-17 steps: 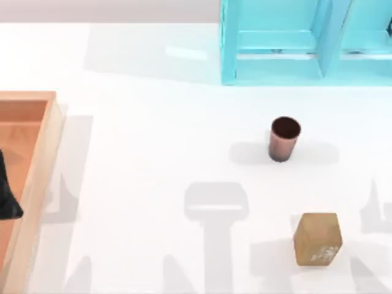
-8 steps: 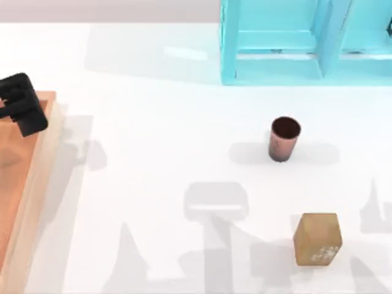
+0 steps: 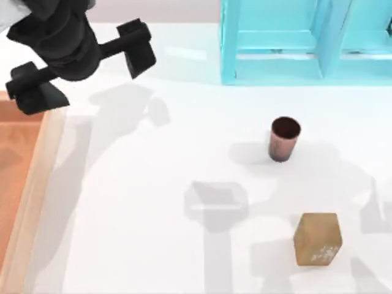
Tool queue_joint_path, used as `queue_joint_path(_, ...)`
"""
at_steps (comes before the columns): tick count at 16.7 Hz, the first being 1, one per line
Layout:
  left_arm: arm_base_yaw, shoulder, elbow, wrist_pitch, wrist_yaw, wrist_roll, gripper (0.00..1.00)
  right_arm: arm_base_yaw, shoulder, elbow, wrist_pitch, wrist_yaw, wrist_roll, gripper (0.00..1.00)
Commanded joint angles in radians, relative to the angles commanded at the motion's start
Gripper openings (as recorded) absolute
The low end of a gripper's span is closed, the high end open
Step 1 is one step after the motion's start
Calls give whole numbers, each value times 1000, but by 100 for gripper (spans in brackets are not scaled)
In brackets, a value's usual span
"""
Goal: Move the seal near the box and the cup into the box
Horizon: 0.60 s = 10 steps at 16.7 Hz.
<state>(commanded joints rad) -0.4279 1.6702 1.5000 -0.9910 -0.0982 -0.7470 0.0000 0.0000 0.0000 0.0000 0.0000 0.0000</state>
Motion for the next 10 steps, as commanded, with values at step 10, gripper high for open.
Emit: queue_joint_path(10, -401, 678, 795, -453, 45, -253, 100, 0, 0, 0, 0, 0, 0, 100)
